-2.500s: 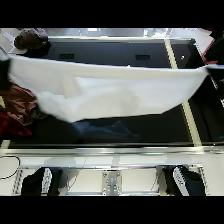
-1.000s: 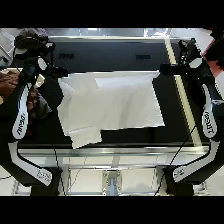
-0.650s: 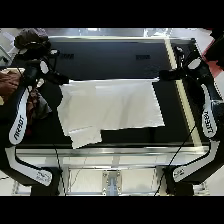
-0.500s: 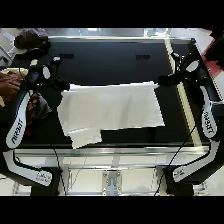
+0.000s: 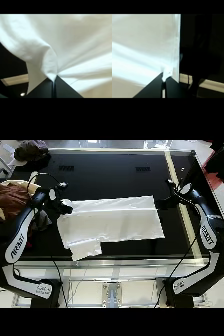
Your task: Fold the shirts.
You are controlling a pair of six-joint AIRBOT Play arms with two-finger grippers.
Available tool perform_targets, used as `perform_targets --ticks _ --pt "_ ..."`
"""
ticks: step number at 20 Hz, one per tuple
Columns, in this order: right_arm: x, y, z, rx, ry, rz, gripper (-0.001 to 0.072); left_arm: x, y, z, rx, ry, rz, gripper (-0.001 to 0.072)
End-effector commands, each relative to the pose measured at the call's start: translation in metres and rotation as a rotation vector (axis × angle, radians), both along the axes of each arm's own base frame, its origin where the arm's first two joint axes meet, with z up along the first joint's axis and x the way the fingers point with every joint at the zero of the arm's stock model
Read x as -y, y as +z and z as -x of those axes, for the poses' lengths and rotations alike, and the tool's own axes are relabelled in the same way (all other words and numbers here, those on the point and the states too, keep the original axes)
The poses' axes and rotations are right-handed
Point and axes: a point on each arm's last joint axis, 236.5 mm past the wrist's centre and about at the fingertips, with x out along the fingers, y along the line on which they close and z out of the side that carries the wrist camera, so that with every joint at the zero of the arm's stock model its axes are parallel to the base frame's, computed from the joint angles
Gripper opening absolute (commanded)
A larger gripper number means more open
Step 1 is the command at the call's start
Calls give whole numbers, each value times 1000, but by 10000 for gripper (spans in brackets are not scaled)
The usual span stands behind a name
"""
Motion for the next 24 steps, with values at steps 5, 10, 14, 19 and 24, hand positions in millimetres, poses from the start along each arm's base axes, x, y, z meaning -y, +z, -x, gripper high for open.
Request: perform_targets --ticks 5,10,14,19,24 --pt "-1 -4 6 -26 -13 -7 14 1 -3 10 -38 -3 -4 8" --pt "-12 7 53 -215 35 -50 410 -4 10 26 -78 61 1 695" --pt "38 79 84 -180 5 56 410 -25 113 42 149 163 60 666" --pt "68 124 103 19 -187 -7 410 -2 63 191 116 571 431 652" --pt "60 128 110 31 -200 -54 410 72 21 250 13 712 811 652"
